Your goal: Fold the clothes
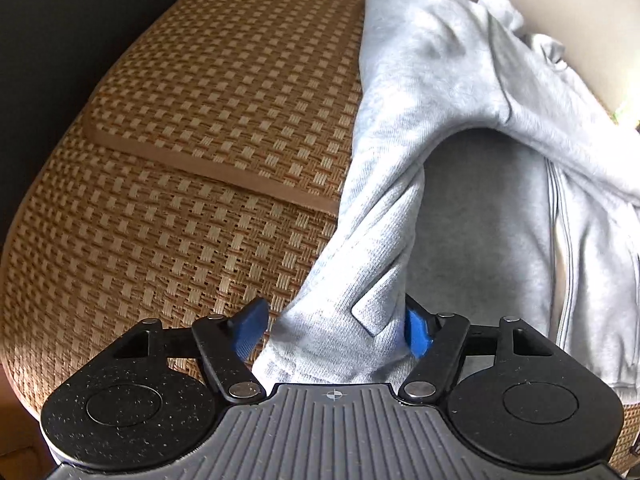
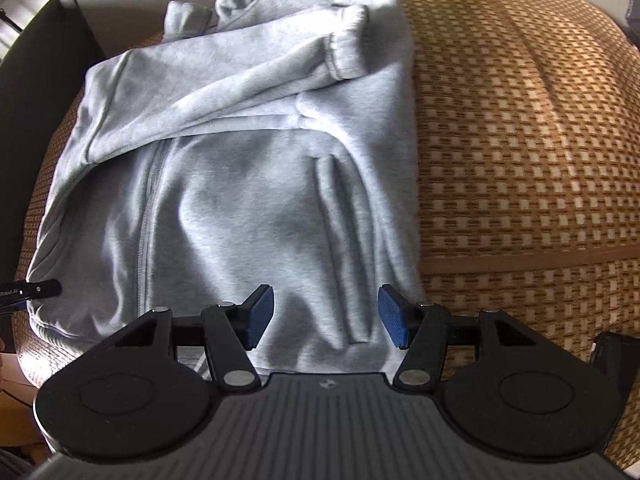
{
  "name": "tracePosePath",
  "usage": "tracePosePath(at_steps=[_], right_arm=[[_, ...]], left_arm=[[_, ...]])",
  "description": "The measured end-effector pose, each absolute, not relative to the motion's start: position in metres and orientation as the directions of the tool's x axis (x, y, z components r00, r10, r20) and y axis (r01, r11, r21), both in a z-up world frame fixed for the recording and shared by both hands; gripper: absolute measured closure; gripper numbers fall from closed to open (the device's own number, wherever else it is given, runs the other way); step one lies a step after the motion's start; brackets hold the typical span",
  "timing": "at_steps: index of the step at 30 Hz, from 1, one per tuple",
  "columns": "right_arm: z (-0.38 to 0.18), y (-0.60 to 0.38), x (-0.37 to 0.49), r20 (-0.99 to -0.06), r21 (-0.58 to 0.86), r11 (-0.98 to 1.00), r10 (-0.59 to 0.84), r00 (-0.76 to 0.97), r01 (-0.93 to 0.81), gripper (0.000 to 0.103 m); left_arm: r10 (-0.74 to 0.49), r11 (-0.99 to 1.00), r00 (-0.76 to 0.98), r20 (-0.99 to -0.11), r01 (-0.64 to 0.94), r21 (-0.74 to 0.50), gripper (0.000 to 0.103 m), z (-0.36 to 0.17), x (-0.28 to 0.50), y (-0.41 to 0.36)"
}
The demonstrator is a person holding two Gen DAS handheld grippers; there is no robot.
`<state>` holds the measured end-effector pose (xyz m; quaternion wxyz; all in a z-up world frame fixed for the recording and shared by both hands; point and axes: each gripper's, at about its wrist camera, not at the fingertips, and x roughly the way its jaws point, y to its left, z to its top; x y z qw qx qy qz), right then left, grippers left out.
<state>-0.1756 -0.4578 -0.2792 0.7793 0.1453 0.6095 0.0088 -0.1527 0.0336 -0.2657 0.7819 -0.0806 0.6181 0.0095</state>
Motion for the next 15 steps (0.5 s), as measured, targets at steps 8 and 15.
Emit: tracePosePath(at_steps=[8, 15], right_arm=[[-0.284, -0.485, -0.203, -0.961, 0.211, 0.953, 0.162, 0.224, 0.219, 0.040], [-0.308, -0.503, -0.208, -0.963, 0.244, 0.948, 0.212, 0.164, 0.207, 0.040]], left_arm=[[-0.081, 0.980, 0.261, -0.962, -0.157, -0.125, 0.023, -0.261, -0.152, 0.035], [-0.014, 0.976, 0.246, -0.969, -0.209, -0.067, 0.018, -0.267, -0.157, 0.030]])
